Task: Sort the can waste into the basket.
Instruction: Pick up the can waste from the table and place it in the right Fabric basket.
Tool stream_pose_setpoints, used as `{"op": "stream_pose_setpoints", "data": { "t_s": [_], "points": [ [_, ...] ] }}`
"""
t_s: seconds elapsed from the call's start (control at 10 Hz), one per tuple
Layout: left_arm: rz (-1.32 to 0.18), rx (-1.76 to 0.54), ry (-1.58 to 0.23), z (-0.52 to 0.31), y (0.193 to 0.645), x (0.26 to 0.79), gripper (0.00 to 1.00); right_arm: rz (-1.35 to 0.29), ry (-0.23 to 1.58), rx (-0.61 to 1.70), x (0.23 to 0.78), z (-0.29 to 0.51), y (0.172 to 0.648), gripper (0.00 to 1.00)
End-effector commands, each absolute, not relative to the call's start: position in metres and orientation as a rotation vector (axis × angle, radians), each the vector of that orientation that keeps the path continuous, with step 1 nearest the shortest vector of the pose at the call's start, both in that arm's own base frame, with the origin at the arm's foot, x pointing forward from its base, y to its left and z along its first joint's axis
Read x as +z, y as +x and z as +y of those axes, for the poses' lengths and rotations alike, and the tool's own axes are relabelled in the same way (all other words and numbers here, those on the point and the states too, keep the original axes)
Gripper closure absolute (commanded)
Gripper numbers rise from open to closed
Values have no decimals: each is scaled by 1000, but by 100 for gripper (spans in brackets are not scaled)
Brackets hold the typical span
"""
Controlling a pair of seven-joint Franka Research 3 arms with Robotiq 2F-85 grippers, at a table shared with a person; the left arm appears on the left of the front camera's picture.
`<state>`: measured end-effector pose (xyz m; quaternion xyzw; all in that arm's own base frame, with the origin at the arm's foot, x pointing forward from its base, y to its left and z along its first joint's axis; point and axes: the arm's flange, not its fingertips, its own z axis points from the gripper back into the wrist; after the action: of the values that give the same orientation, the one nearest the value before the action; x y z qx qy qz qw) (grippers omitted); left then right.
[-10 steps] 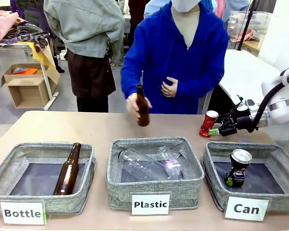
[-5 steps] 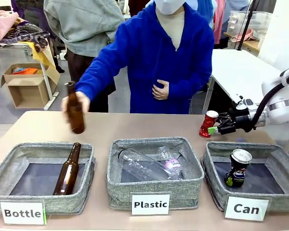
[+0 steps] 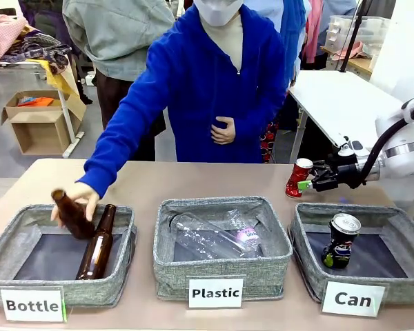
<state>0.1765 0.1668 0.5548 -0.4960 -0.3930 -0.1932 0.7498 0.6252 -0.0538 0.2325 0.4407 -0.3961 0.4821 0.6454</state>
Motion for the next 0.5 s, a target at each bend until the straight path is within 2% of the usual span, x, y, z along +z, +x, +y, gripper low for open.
{"op": "stream_pose_setpoints", "data": {
  "t_s": [0.0,0.1,0.3,0.4],
  "points": [
    [-858,-459,-1105,181,171,542,0,-880,1037,1108,234,-55,632,62],
    [-827,-471,-1117,185,178,535,0,-885,1036,1109,234,-56,634,100],
    [-801,-464,-1137,198,183,528,0,-890,1039,1113,235,-57,632,100],
    [-789,-469,-1147,204,188,527,0,-895,1039,1113,236,-57,632,82]
  ]
}}
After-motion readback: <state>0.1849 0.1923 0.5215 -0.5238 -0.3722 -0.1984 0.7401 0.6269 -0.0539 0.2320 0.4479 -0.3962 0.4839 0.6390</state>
